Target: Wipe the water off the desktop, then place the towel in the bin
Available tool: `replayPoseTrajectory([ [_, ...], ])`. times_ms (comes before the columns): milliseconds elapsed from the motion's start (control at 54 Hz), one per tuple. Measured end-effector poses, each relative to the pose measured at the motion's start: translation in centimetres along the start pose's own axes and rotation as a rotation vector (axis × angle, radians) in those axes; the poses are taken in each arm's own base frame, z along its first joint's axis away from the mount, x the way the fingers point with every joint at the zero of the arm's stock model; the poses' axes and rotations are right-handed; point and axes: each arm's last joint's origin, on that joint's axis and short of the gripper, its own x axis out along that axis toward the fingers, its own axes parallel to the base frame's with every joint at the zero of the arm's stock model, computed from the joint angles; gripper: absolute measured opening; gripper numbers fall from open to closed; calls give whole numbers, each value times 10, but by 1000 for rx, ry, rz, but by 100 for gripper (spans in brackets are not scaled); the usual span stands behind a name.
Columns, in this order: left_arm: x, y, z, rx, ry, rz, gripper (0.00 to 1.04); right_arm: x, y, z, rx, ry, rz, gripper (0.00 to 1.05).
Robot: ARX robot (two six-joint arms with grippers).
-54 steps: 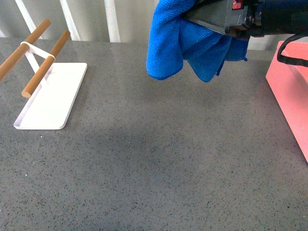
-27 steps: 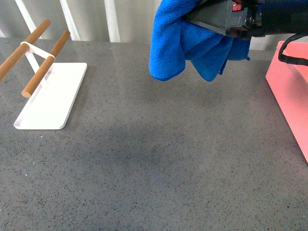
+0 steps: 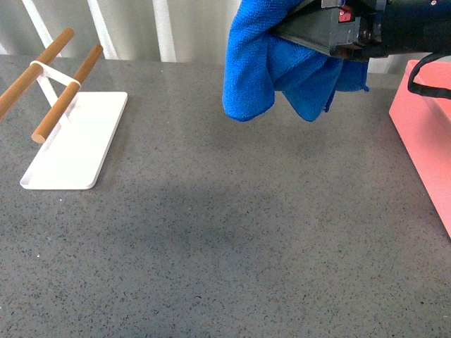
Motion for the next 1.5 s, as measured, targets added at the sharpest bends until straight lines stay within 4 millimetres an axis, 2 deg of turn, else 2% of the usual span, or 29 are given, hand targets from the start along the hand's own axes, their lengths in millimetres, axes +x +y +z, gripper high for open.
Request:
replayPoseTrajectory([
  [778, -18, 0, -3, 0, 6, 0, 4, 2, 1, -4, -17, 25, -12, 5],
  [907, -18, 0, -3, 0, 7, 0, 29, 9, -4, -14, -9, 97, -49, 5],
  [981, -18, 0, -3, 0, 7, 0, 40, 15, -9, -25, -15, 178, -97, 5],
  [1056, -18, 0, -3, 0, 7, 0, 51, 22, -19, -41, -37, 310, -181, 5],
  [1148, -18, 0, -3, 0, 7, 0, 64, 28, -34, -71, -70, 515, -271, 5],
  [1241, -18, 0, -3, 0, 7, 0, 83, 30, -49, -99, -124, 705, -284, 5],
  [1315, -18, 0, -3, 0, 7, 0, 97, 31, -53, -98, -177, 768, -286, 5],
  [1352, -18, 0, -3, 2, 7, 0, 100, 31, -55, -97, -209, 806, -298, 5],
  [1500, -18, 0, -3, 2, 7, 0, 98, 36, -67, -96, -276, 887, -353, 5],
])
